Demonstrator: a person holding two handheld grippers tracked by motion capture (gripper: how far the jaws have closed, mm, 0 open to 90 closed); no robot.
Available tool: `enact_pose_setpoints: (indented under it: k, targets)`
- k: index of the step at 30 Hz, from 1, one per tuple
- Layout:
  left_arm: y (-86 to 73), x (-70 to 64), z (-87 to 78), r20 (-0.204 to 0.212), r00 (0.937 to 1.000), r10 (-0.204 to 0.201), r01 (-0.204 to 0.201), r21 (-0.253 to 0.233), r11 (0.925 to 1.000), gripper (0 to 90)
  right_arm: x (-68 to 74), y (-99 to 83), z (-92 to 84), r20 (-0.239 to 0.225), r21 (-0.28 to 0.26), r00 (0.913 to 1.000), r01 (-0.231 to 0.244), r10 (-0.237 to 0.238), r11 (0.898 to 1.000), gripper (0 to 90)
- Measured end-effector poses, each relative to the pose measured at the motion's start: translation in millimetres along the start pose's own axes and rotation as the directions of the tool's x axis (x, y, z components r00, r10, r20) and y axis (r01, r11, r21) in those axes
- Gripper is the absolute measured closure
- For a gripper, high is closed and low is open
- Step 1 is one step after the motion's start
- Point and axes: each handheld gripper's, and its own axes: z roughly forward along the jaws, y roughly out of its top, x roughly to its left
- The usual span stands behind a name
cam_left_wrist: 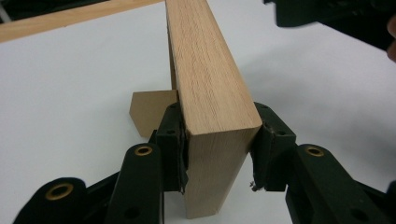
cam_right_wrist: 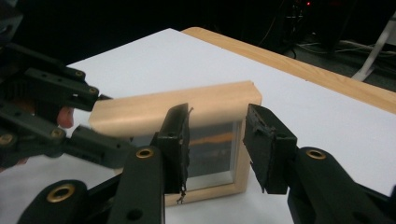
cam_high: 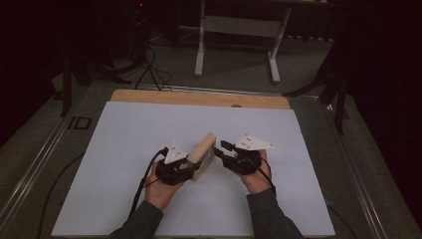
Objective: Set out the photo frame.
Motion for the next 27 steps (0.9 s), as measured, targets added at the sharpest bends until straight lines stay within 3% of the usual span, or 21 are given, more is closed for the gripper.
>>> enact_pose_setpoints:
  k: [4, 8, 15, 19, 27]
  targets:
    - [-0.4, -7.2, 0.8, 0.019, 0.9988, 0.045, -0.045, 0.003, 0.999, 60.5, -1.4, 0.7, -1.9, 0.008, -0.012, 1.0, -0.003, 0.003, 1.0, 63.1]
    - [-0.8, -12.9, 2.0, 0.047, 0.9961, 0.074, -0.074, -0.002, 0.9973, 60.5, -2.2, 0.8, -3.4, 0.021, -0.018, 0.9998, -0.006, 0.007, 1.0, 72.1]
    - [-1.6, -20.0, 2.7, 0.087, 0.9894, 0.116, -0.116, -0.01, 0.9932, 60.5, -2.7, -0.7, -2.1, 0.032, -0.009, 0.9995, 0.001, -0.001, 1.0, 82.4]
    - [-1.7, -21.0, 2.4, 0.1, 0.9861, 0.133, -0.132, -0.009, 0.9912, 60.5, -4.2, -1.9, -2.8, 0.061, -0.014, 0.9982, 0.0, 0.001, 1.0, 89.4]
    - [-2.6, -22.9, 1.0, 0.129, 0.9766, 0.172, -0.172, -0.012, 0.985, 60.6, -4.1, -3.8, -0.2, 0.066, -0.004, 0.9978, 0.007, -0.007, 1.0, 89.8]
